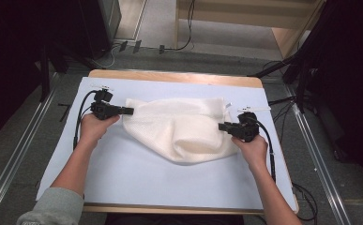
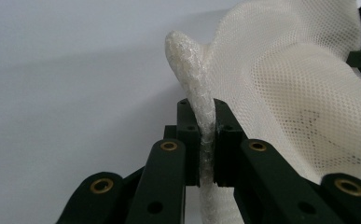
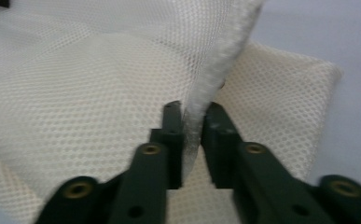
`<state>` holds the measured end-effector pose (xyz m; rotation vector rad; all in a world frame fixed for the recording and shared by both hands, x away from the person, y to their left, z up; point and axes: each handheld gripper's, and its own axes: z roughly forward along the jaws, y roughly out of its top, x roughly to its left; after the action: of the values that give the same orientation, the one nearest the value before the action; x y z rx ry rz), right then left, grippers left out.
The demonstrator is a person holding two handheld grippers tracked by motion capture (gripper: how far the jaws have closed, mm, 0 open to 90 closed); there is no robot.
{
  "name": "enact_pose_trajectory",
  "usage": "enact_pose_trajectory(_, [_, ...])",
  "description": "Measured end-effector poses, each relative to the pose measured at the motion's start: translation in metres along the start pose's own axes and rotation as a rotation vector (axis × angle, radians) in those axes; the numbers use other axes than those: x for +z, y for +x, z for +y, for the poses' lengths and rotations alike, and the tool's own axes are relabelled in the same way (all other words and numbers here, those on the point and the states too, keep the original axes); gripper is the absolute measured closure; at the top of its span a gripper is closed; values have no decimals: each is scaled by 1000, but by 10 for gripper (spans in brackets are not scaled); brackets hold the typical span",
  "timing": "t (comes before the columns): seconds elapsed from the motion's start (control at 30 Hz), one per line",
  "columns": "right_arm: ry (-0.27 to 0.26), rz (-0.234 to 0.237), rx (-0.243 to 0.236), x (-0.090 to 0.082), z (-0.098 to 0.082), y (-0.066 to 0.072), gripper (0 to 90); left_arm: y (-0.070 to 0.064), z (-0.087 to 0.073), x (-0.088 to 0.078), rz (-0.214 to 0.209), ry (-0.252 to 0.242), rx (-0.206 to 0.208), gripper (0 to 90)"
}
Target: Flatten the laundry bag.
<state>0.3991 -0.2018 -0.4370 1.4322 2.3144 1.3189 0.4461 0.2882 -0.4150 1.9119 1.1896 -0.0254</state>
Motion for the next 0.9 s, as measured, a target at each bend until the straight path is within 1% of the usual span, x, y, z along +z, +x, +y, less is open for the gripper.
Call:
enact_pose_trajectory(0.03, [0,0,0,0,0,0,852,0,0,0,0,0,0,856])
enact_pose_trajectory(0.07, [-22,15,-30,-7,3,6,865,-1,1,-4,-1,-17,11,857])
enact_pose_trajectory(0.13, [-43,24,-59,-17,6,14,868,-2,1,-6,1,-22,16,857])
enact_pose_trajectory(0.23, [-85,33,-108,-32,8,29,869,-1,1,-17,3,-72,4,857])
enact_pose_trajectory(0.33, [-115,40,-162,-46,7,46,872,1,1,-28,25,-128,-4,858])
enact_pose_trajectory(0.37, [-122,38,-187,-50,6,51,873,3,0,-30,29,-135,-8,859])
enact_pose_trajectory(0.4, [-133,37,-198,-53,6,55,875,5,0,-32,37,-139,-11,859])
enact_pose_trajectory(0.43, [-133,37,-198,-53,6,55,875,5,0,-32,37,-139,-11,859])
enact_pose_trajectory(0.47, [-138,38,-212,-57,5,57,877,7,-1,-35,46,-139,-14,859])
enact_pose_trajectory(0.5, [-143,39,-214,-60,5,59,880,10,-2,-38,60,-143,-23,861])
enact_pose_trajectory(0.53, [-148,41,-214,-64,4,60,881,13,-2,-40,60,-149,-34,862])
enact_pose_trajectory(0.57, [-153,51,-212,-68,2,61,882,17,-4,-43,51,-154,-50,861])
enact_pose_trajectory(0.6, [-153,51,-212,-68,2,61,882,17,-4,-43,51,-154,-50,860])
enact_pose_trajectory(0.63, [-155,69,-216,-68,-1,66,882,19,-5,-42,54,-147,-52,860])
enact_pose_trajectory(0.67, [-155,79,-224,-68,-4,71,882,21,-6,-40,73,-120,-48,857])
enact_pose_trajectory(0.7, [-152,87,-233,-67,-6,76,882,21,-6,-40,73,-120,-48,853])
enact_pose_trajectory(0.73, [-152,87,-233,-67,-6,76,882,22,-7,-39,71,-115,-54,853])
enact_pose_trajectory(0.8, [-157,120,-243,-64,-11,87,882,25,-10,-39,72,-109,-67,835])
enact_pose_trajectory(0.83, [-165,158,-251,-61,-16,98,882,29,-12,-40,73,-113,-95,746])
enact_pose_trajectory(0.87, [-162,164,-263,-59,-18,104,882,31,-13,-43,70,-114,-109,700])
enact_pose_trajectory(0.9, [-162,170,-274,-56,-19,110,881,31,-13,-43,70,-114,-109,663])
